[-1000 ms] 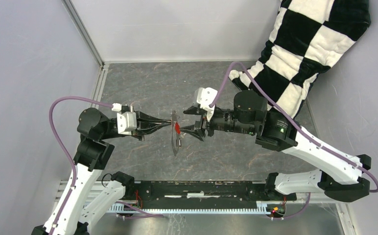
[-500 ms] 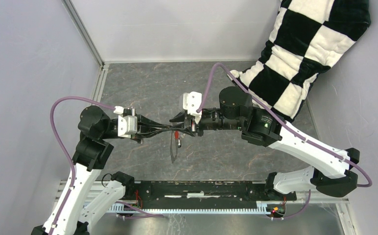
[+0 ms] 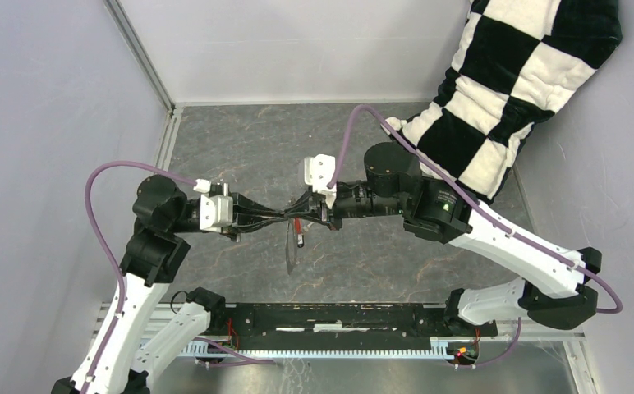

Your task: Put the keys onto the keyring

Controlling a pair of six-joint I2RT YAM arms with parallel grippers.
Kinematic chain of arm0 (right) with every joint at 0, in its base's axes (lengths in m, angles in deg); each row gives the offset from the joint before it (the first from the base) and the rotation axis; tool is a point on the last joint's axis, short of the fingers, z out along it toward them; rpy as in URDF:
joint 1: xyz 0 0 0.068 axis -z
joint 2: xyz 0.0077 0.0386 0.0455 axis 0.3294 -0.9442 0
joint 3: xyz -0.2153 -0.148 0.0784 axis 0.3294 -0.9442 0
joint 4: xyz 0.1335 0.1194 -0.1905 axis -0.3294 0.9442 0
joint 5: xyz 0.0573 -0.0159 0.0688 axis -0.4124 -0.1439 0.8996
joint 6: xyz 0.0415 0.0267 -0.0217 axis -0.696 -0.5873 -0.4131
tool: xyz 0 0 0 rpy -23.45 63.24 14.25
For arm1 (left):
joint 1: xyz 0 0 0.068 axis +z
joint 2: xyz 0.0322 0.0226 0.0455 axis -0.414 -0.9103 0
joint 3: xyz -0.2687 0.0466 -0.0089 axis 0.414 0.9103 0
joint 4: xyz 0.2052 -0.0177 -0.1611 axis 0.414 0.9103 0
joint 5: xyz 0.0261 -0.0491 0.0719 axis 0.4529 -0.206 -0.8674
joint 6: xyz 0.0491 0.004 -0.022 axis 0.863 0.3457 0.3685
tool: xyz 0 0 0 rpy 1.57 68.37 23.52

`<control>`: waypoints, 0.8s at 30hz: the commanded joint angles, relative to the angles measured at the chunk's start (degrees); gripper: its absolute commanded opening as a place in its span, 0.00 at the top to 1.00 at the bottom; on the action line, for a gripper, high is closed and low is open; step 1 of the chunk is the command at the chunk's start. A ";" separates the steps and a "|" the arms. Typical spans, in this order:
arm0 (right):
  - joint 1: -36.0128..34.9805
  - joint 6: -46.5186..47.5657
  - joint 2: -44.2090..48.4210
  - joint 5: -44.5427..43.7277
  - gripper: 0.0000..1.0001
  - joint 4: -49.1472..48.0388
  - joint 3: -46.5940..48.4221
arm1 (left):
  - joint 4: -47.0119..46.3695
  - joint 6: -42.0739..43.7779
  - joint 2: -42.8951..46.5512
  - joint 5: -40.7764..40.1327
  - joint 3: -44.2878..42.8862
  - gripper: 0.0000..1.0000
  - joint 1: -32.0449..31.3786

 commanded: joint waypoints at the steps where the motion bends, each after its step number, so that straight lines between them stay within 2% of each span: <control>1: 0.55 1.43 -1.73 -3.57 1.00 6.44 6.13 | 11.46 14.55 -0.97 -0.80 -5.24 0.83 0.10; 3: 0.60 2.43 -3.37 -4.54 1.00 9.56 7.96 | 18.04 20.73 -1.85 -2.89 -7.03 0.79 0.09; 6: 0.42 3.43 -5.86 -5.97 0.99 13.58 10.67 | 23.87 25.68 -3.22 -5.69 -9.04 0.65 0.04; 11: -0.08 4.03 -9.04 -8.30 1.00 16.95 13.25 | 34.96 34.55 -6.13 -7.00 -12.07 0.60 0.03; 13: -0.49 4.28 -10.05 -8.48 1.00 17.77 13.91 | 37.49 36.08 -7.22 -7.47 -12.25 0.63 0.04; 17: -1.22 4.51 -12.20 -9.27 1.00 19.72 16.57 | 37.82 36.21 -8.62 -9.21 -11.94 0.74 -0.09; 24: -2.34 4.99 -14.54 -10.40 1.00 21.71 19.04 | 37.85 35.76 -9.60 -10.19 -11.81 0.76 -0.87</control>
